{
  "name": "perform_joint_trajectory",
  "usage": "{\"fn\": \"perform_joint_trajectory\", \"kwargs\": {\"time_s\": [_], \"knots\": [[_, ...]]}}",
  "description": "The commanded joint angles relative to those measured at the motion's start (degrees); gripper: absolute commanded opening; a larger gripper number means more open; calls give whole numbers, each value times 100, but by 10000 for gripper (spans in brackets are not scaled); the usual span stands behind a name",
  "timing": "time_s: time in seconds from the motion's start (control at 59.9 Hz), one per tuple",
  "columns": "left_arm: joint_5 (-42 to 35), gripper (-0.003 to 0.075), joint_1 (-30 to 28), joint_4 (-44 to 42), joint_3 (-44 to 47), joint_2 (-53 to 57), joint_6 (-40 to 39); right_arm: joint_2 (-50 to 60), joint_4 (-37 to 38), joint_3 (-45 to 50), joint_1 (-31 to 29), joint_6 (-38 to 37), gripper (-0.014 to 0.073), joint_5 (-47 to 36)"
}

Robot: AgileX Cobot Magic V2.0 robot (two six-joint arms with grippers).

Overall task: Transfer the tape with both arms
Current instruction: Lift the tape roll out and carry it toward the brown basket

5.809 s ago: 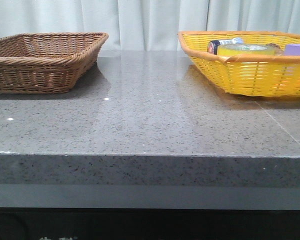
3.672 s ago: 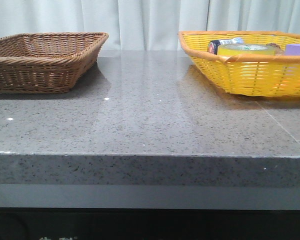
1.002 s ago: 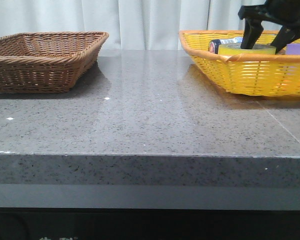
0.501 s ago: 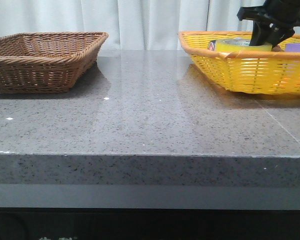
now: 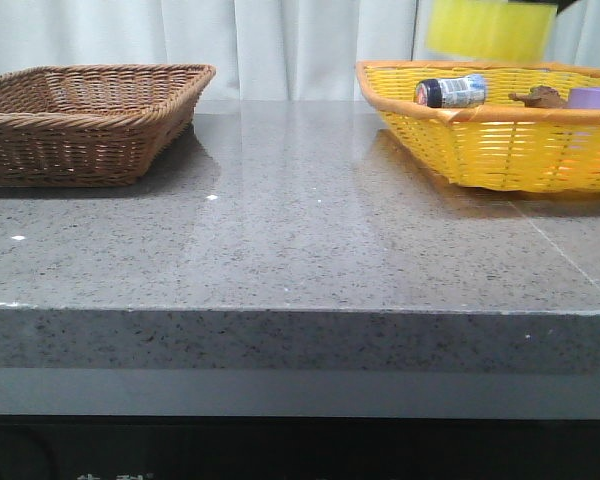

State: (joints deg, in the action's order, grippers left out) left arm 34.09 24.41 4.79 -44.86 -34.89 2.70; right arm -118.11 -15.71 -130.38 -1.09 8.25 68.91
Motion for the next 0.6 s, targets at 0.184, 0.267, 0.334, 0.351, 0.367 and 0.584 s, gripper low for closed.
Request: {"fn": "perform_joint_trajectory", "kwargs": {"time_s": [0.184, 0.267, 0.334, 0.351, 0.367, 0.584], "knots": [[-439, 492, 36, 58, -202, -35, -22, 1459, -258, 478, 645, 287, 170, -480], [-439, 492, 36, 58, -202, -35, -22, 1827, -296, 946, 995, 474, 170, -740], [-439, 492, 36, 58, -202, -35, -22, 2034, -317, 1335, 1243, 647, 170, -940], [-439, 492, 36, 58, -202, -35, -22, 2073, -328, 1411, 1300, 673, 170, -981], [-439, 492, 36, 58, -202, -35, -22, 2123, -331, 1520, 1386, 714, 170, -1035], [-439, 492, 36, 58, -202, -35, -22, 2283, -344, 2399, 2185, 1059, 170, -1368]]}}
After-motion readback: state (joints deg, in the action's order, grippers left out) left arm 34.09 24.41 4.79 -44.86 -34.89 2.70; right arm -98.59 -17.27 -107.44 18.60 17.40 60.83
